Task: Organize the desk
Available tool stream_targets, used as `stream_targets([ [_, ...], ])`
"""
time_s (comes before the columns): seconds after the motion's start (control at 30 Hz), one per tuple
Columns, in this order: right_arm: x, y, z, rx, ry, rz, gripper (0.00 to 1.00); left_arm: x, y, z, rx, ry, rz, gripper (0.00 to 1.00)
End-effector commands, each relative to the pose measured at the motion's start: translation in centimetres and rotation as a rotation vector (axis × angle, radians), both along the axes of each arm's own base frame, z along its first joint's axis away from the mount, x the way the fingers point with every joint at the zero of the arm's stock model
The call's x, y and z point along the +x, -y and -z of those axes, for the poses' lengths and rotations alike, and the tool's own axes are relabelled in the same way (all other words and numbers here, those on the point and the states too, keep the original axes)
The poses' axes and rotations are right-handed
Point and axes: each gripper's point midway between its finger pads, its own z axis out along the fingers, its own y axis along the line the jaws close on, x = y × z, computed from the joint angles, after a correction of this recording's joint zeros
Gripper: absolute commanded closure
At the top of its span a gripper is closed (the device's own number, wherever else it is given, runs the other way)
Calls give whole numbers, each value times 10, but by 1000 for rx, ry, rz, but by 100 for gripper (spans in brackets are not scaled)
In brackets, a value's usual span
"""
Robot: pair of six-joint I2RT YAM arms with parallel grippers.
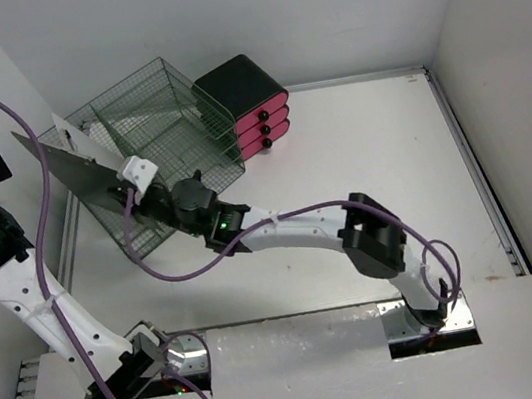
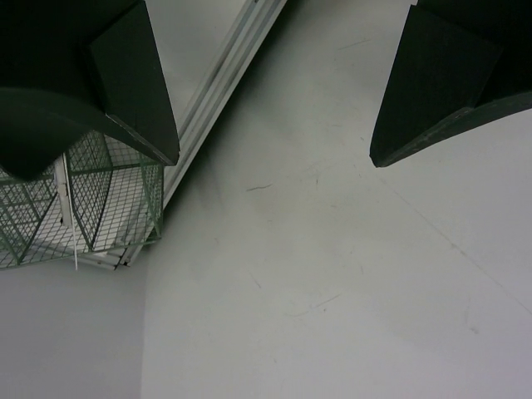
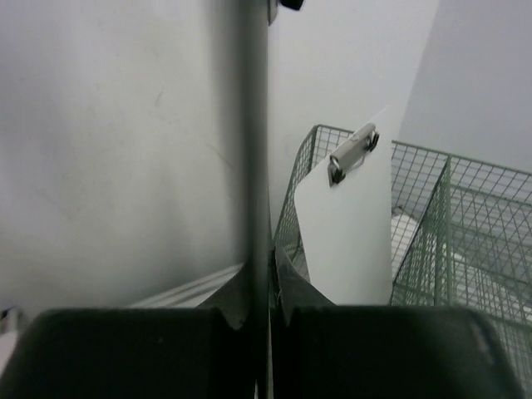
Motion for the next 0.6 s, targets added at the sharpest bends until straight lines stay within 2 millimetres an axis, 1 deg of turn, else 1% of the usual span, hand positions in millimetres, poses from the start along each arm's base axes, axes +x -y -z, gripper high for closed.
stream_targets([
  [0.0,10,-12,-49,116,86,93,100,-4,8,-22,40,112,15,2],
  [0.03,14,-16,-47,120,89,103,100,-1,4,-11,29,101,8,2],
  [0.07,17,-20,-46,129,90,117,100,-1,4,-14,44,120,7,2],
  [0.1,24,-32,-21,96,83,127,100,-2,1,-10,46,119,-10,2],
  [0.13,25,-36,-41,145,92,133,100,-1,-3,-1,40,107,-20,2],
  [0.17,27,-43,-39,152,92,131,100,0,-6,-2,52,117,-29,2],
  [0.2,27,-45,-59,207,103,130,100,-1,-9,1,54,114,-43,2],
  [0.23,31,-55,-37,190,90,137,100,1,-11,7,50,106,-48,2],
  [0.27,30,-57,-35,202,87,140,100,1,-11,6,60,113,-47,2],
  [0.3,34,-54,-35,235,87,173,100,2,-12,11,57,108,-46,2],
  [0.37,38,-51,-32,247,82,210,100,4,-12,13,59,106,-37,2],
  [0.4,41,-48,-36,267,80,233,100,4,-12,12,61,108,-35,2],
  [0.43,43,-51,-29,261,78,236,100,5,-12,14,61,108,-33,2],
  [0.5,42,-51,-32,295,68,230,100,6,-12,15,62,112,-34,2],
  [0.53,42,-55,-25,299,59,225,100,6,-12,14,60,117,-31,2],
  [0.57,41,-55,-27,324,60,219,100,6,-11,15,58,118,-28,2],
])
